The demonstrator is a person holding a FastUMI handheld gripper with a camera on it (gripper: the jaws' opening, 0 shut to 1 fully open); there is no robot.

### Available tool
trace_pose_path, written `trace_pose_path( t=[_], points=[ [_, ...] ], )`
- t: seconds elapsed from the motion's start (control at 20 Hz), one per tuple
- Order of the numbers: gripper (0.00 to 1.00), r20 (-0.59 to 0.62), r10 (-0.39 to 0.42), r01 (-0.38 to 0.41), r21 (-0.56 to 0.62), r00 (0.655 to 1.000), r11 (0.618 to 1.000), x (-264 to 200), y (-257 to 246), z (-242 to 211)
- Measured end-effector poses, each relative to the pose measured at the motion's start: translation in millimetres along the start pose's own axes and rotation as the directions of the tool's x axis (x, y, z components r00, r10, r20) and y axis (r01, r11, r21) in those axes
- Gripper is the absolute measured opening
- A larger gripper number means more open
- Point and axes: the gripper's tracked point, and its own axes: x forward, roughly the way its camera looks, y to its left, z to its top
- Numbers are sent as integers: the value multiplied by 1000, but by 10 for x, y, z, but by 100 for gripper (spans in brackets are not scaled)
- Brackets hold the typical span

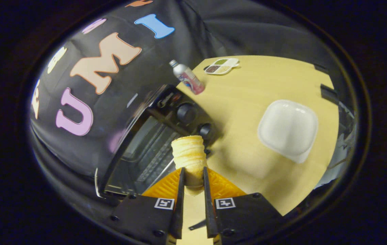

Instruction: Open the toaster oven, put the food inside, and close the toaster oven door.

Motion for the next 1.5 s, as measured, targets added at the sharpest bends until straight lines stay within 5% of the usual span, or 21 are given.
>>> trace_pose_path(
  t=[0.4, 1.0, 1.3, 1.5],
  points=[
    [30, -2, 149, -148, 99, 989, 984, 537, 841, -281],
    [35, 45, 192, -191, -28, 980, 981, 878, 1013, -296],
    [71, 69, 180, -170, -140, 981, 976, 720, 896, -222],
    [94, 30, 72, -61, -265, 997, 962, 523, 535, -330]
  ],
)
